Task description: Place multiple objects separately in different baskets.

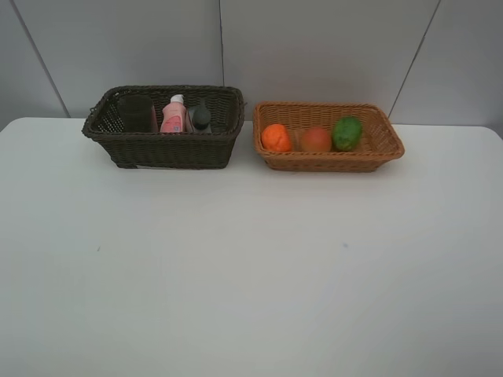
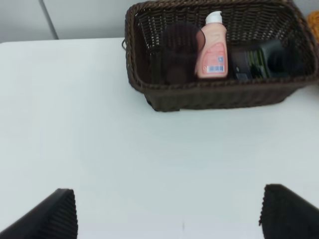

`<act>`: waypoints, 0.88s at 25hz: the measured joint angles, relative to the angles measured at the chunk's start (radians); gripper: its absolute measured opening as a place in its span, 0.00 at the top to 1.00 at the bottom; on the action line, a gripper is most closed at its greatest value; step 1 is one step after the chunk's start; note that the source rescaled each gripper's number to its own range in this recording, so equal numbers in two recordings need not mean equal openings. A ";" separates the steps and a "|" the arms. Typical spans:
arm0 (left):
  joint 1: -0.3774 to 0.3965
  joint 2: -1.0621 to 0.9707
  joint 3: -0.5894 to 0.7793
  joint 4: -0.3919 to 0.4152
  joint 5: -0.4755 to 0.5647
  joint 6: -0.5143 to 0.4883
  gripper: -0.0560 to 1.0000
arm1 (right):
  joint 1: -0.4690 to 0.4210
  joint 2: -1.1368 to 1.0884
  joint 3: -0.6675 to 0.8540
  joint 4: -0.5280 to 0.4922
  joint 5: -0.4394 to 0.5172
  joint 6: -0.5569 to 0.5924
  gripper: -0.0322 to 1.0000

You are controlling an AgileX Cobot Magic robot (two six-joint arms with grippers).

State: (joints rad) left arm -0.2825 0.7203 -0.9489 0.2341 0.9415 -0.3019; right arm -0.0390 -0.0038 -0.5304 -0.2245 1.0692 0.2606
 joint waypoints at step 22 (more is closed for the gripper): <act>0.000 -0.727 0.410 -0.113 0.190 0.164 0.05 | 0.000 0.000 0.000 0.000 0.000 0.000 0.00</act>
State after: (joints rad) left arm -0.2825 -0.0062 -0.5386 0.1206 1.1317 -0.1376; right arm -0.0390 -0.0038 -0.5304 -0.2245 1.0692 0.2606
